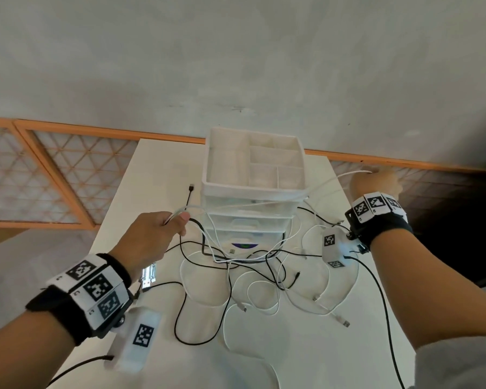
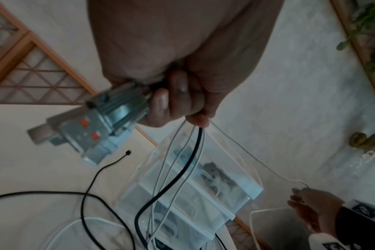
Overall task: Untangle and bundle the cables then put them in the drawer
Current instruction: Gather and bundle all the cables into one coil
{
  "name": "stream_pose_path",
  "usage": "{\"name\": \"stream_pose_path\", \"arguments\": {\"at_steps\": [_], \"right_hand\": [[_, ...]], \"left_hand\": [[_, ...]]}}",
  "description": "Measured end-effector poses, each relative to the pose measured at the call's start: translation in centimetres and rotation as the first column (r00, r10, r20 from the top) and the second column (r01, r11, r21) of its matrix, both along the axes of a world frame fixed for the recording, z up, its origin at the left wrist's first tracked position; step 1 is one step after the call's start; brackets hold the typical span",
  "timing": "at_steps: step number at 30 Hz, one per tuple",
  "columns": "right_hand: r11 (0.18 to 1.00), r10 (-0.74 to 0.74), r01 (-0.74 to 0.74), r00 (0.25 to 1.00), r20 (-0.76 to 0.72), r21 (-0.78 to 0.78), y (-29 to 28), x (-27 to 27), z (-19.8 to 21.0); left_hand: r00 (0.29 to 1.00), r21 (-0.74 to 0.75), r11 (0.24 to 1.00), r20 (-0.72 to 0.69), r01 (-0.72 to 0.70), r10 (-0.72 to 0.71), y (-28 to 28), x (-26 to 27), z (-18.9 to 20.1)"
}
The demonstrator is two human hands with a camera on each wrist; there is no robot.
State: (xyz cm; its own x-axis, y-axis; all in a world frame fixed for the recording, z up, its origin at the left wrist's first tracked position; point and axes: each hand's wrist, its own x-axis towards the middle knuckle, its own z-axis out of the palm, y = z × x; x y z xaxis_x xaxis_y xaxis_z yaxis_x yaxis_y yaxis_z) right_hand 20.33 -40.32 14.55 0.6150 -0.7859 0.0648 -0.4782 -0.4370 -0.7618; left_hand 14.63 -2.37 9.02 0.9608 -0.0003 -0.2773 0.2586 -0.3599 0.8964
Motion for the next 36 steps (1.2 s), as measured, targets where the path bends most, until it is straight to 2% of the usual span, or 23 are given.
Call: {"name": "stream_pose_path", "arguments": {"at_steps": [3, 7, 10, 11, 13, 14, 15, 16, 17, 18, 19, 20, 22, 23, 24, 25, 26, 28, 30, 32, 33, 34, 36], "right_hand": [[0.980, 0.198, -0.198, 0.980, -0.003, -0.029, 0.0, 1.2, -1.3], [0.891, 0.452, -0.452, 0.892, 0.005, 0.034, -1.1, 2.4, -3.1], [0.876, 0.481, -0.481, 0.866, -0.136, 0.034, -1.2, 1.5, -3.0], [0.894, 0.444, -0.448, 0.888, -0.116, -0.003, -0.9, 0.8, -2.7], [0.921, 0.389, -0.388, 0.919, 0.073, -0.030, 0.9, -1.5, -1.9], [0.892, 0.446, -0.452, 0.876, 0.183, -0.008, 2.6, -2.8, -1.3], [0.804, 0.564, -0.593, 0.783, 0.262, 0.039, 4.7, -4.5, -0.8], [0.656, 0.711, -0.749, 0.654, 0.259, 0.093, 7.3, -6.2, -0.3], [0.495, 0.835, -0.857, 0.515, 0.193, 0.145, 9.2, -7.3, -0.5], [0.398, 0.908, -0.903, 0.413, 0.072, 0.161, 10.7, -8.1, -1.2], [0.361, 0.933, -0.926, 0.356, -0.056, 0.112, 11.4, -8.2, -2.2], [0.376, 0.917, -0.925, 0.363, -0.169, 0.055, 11.4, -7.9, -2.7], [0.525, 0.823, -0.847, 0.479, -0.305, 0.085, 9.3, -6.5, -3.6], [0.645, 0.743, -0.762, 0.606, -0.284, 0.061, 7.9, -5.9, -3.8], [0.757, 0.634, -0.652, 0.747, -0.199, -0.040, 6.7, -5.4, -3.9], [0.827, 0.541, -0.544, 0.839, -0.058, -0.144, 5.8, -5.3, -4.0], [0.853, 0.505, -0.482, 0.860, 0.081, -0.198, 5.5, -5.6, -4.1], [0.808, 0.587, -0.564, 0.796, 0.148, -0.171, 6.1, -6.4, -5.1], [0.778, 0.627, -0.625, 0.779, 0.021, -0.063, 6.4, -7.6, -8.1], [0.841, 0.540, -0.538, 0.828, -0.149, 0.059, 6.3, -9.1, -11.9], [0.863, 0.497, -0.499, 0.813, -0.303, 0.076, 6.3, -9.8, -13.7], [0.854, 0.492, -0.510, 0.725, -0.482, 0.105, 6.3, -10.4, -15.5], [0.778, 0.537, -0.595, 0.468, -0.702, 0.200, 7.1, -11.6, -18.5]], "left_hand": [[0.998, 0.060, 0.997, 0.023, 0.058, -0.059, -0.9, 0.1, 0.1], [0.985, 0.162, 0.976, 0.066, 0.145, -0.158, -2.7, 0.2, 0.8], [0.965, 0.209, 0.957, 0.126, 0.199, -0.229, -3.5, 0.4, 1.6], [0.956, 0.218, 0.951, 0.149, 0.218, -0.254, -3.6, 0.4, 1.9], [0.937, 0.229, 0.939, 0.179, 0.258, -0.301, -3.9, 0.3, 2.4], [0.923, 0.229, 0.930, 0.192, 0.289, -0.334, -4.3, 0.2, 3.0], [0.901, 0.231, 0.915, 0.210, 0.331, -0.379, -4.8, 0.1, 3.5], [0.871, 0.236, 0.895, 0.239, 0.378, -0.430, -5.4, -0.1, 4.1], [0.830, 0.240, 0.870, 0.273, 0.432, -0.487, -6.1, -0.2, 4.7], [0.788, 0.237, 0.844, 0.307, 0.481, -0.534, -6.8, -0.5, 5.3], [0.750, 0.232, 0.824, 0.341, 0.517, -0.567, -7.3, -0.8, 5.8], [0.731, 0.213, 0.816, 0.367, 0.537, -0.576, -7.6, -1.1, 6.2], [0.768, 0.123, 0.829, 0.322, 0.545, -0.553, -7.4, -1.5, 6.6], [0.789, 0.099, 0.831, 0.270, 0.548, -0.552, -6.8, -1.6, 6.2], [0.794, 0.117, 0.821, 0.212, 0.558, -0.570, -6.2, -1.6, 5.7], [0.787, 0.186, 0.799, 0.153, 0.571, -0.598, -5.8, -1.6, 4.8], [0.780, 0.269, 0.770, 0.095, 0.579, -0.619, -5.4, -1.7, 3.8], [0.813, 0.385, 0.759, 0.039, 0.525, -0.581, -5.2, -2.0, 1.7], [0.885, 0.402, 0.818, 0.038, 0.411, -0.463, -5.1, -2.4, -0.1], [0.928, 0.406, 0.856, 0.051, 0.319, -0.369, -4.7, -2.7, -1.4], [0.940, 0.393, 0.871, 0.050, 0.293, -0.339, -4.4, -2.8, -2.1], [0.948, 0.372, 0.887, 0.050, 0.274, -0.314, -4.2, -2.9, -2.5], [0.957, 0.356, 0.900, 0.040, 0.254, -0.286, -4.1, -3.1, -2.7]]}}
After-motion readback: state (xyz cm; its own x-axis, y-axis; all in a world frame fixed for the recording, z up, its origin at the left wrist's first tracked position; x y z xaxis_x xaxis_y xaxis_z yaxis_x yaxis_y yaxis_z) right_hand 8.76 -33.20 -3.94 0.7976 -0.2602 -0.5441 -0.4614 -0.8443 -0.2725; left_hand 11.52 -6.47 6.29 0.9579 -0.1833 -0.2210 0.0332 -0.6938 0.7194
